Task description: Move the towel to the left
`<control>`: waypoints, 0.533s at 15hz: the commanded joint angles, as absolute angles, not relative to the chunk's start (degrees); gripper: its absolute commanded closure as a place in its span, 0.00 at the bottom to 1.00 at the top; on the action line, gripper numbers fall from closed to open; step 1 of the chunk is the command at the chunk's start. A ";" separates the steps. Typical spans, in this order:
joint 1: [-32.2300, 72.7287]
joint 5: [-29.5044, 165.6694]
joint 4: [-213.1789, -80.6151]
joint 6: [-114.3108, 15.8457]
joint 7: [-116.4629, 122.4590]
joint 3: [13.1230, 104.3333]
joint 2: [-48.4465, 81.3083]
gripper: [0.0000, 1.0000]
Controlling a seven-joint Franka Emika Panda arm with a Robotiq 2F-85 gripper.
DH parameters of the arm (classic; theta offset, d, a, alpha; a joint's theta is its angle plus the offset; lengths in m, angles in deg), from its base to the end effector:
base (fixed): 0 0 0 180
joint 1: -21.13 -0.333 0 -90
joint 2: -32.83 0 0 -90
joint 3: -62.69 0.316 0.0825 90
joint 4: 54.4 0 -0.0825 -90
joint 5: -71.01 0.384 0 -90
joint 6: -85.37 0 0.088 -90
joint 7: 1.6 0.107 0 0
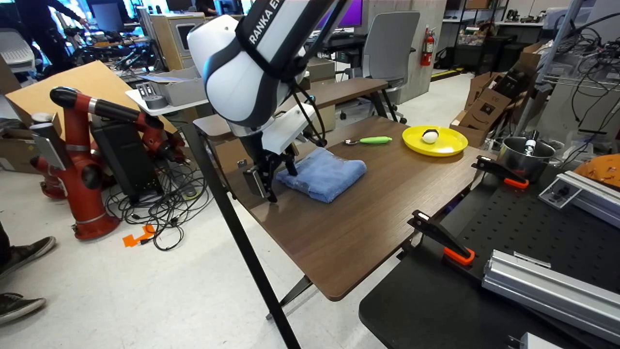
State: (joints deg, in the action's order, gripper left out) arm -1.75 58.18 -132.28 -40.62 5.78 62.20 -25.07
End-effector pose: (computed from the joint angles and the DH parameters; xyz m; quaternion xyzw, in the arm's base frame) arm 0.6568 0.2634 0.0936 0.9714 0.2034 -0.0594 0.1071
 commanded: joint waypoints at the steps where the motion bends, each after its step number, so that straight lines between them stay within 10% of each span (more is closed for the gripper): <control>1: -1.45 56.82 -129.72 -39.08 3.24 63.42 -25.63 0.00; 8: 0.41 57.56 -135.91 -42.91 -0.35 64.97 -18.36 0.00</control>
